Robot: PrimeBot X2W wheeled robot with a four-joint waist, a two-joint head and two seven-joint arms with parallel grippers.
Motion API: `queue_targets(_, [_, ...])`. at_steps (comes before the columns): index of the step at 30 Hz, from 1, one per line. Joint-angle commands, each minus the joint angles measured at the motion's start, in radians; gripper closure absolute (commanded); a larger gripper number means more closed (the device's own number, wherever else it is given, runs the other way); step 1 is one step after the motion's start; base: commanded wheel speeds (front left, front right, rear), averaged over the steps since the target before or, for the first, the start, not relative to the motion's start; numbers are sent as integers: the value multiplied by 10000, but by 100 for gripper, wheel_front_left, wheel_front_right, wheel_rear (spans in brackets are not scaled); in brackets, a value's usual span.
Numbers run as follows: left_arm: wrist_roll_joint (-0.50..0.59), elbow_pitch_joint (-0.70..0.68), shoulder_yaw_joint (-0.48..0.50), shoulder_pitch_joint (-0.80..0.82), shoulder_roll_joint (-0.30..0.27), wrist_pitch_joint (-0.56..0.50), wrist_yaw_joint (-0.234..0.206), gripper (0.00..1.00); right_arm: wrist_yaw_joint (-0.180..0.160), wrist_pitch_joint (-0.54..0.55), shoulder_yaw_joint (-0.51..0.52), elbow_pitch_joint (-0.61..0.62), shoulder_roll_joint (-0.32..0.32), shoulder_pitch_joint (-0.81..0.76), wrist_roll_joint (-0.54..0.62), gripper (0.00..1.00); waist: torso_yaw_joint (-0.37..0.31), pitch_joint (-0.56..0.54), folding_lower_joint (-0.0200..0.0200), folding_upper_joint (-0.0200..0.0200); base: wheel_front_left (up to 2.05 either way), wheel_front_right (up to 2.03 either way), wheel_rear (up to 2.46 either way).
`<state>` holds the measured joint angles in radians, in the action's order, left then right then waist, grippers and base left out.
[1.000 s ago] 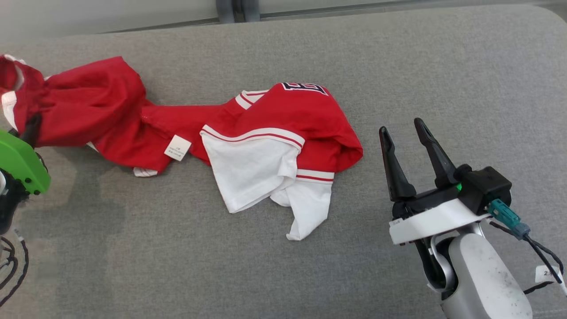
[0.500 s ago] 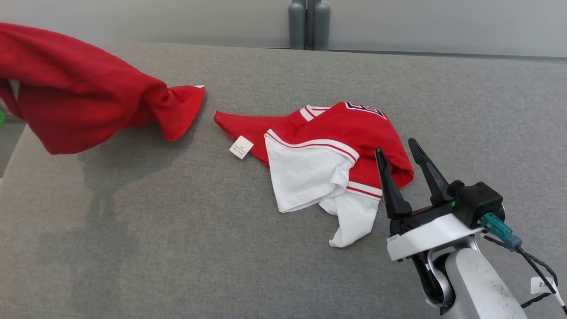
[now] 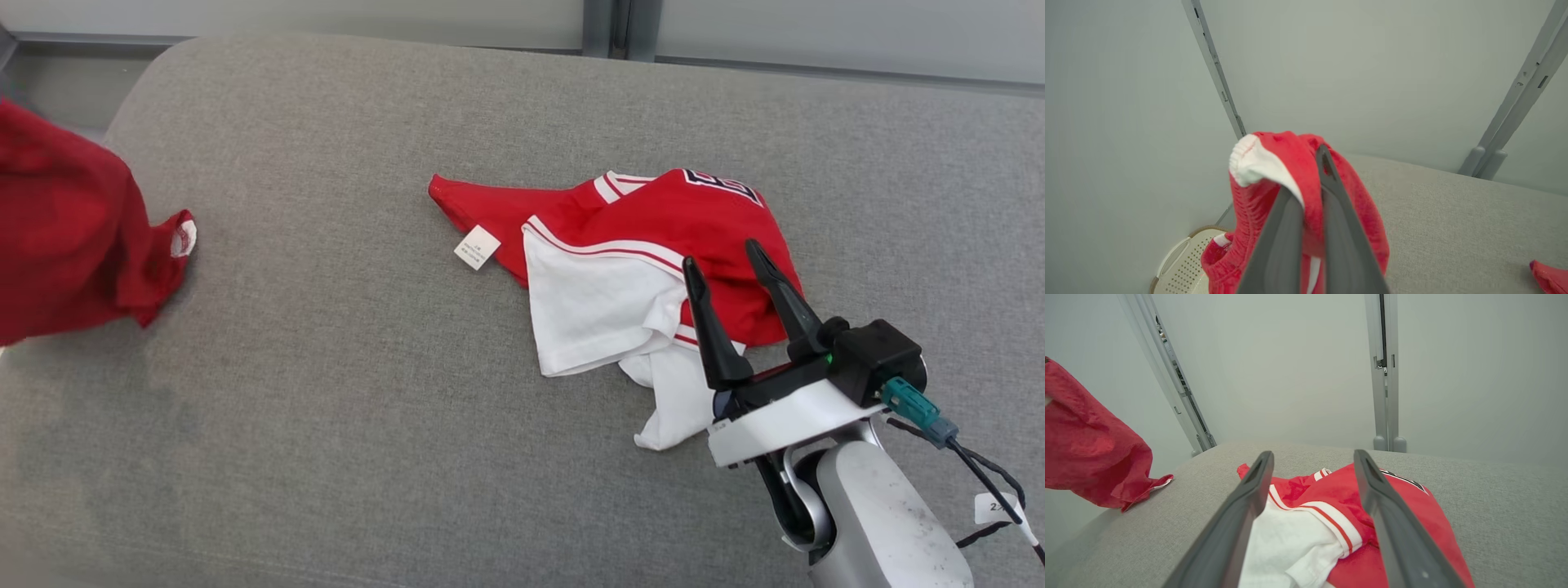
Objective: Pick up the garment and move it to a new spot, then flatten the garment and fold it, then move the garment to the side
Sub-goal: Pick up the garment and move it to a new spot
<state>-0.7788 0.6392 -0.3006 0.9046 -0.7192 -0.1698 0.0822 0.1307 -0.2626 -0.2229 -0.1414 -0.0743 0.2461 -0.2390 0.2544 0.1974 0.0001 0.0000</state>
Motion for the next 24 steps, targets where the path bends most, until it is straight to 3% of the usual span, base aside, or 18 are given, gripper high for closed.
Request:
queue_targets(1, [-85,306,-100,-401,166,8,56,100,1,-31,-32,-13,-46,148,15,0,-170,205,-1,0,0,0,0])
queue_targets(9, [-677,2743,-294,-1692,1363,537,231,98,1,-31,-224,6,-123,511,29,0,-629,642,-1,0,0,0,0])
queue_targets(10, [-813,3047,-301,-1821,1580,437,287,7,1,-31,-254,42,-141,533,-3,0,-666,655,-1,0,0,0,0])
queue_targets(11, [-795,3248,-372,-1904,1659,343,329,0,1,-31,-260,71,-158,523,-20,0,-692,659,-1,0,0,0,0])
queue_targets(15, [-979,3731,-604,-1845,1689,-181,443,0,1,-33,-127,103,-238,426,-35,0,-663,649,-1,0,0,0,0])
queue_targets(20, [-986,3255,-1209,-1568,1372,-974,488,0,1,-31,41,27,-188,204,-27,0,-384,366,-1,0,0,0,0])
queue_targets(24, [-1168,2382,-1717,-1596,734,-1513,484,0,1,-31,48,108,-132,62,-135,0,-114,49,-1,0,0,0,0])
